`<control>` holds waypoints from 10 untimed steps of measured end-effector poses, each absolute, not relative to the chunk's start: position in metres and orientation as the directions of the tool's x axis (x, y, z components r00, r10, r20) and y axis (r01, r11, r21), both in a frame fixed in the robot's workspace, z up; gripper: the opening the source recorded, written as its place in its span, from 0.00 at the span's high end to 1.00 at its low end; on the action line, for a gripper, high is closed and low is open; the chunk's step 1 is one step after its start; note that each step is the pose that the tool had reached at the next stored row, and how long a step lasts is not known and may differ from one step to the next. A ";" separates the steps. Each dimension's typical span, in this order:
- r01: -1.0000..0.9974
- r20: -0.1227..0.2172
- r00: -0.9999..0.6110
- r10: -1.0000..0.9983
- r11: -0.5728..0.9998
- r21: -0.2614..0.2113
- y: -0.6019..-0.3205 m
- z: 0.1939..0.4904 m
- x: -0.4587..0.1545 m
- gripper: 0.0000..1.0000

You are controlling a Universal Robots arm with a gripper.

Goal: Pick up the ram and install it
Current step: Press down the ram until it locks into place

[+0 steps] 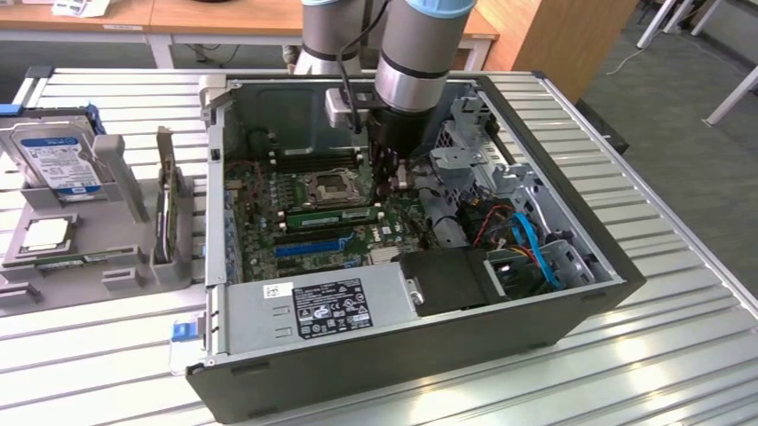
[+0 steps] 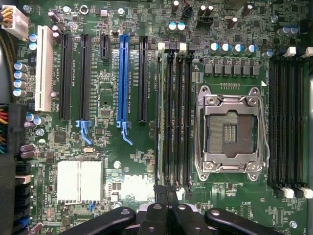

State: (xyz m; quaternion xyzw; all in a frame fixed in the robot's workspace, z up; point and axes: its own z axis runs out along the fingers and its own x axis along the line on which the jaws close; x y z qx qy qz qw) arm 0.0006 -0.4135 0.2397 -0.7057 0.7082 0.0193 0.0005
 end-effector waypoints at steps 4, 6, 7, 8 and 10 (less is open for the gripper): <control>-1.000 -0.029 -0.004 -1.000 0.003 0.027 -0.414 0.236 0.001 0.90; -1.000 -0.029 -0.004 -1.000 0.003 0.027 -0.414 0.235 0.001 0.90; -1.000 -0.030 -0.004 -1.000 0.003 0.027 -0.414 0.234 0.001 0.90; -1.000 -0.030 -0.004 -1.000 0.003 0.027 -0.414 0.233 0.001 0.90; -1.000 -0.029 -0.004 -1.000 0.003 0.027 -0.414 0.233 0.001 0.90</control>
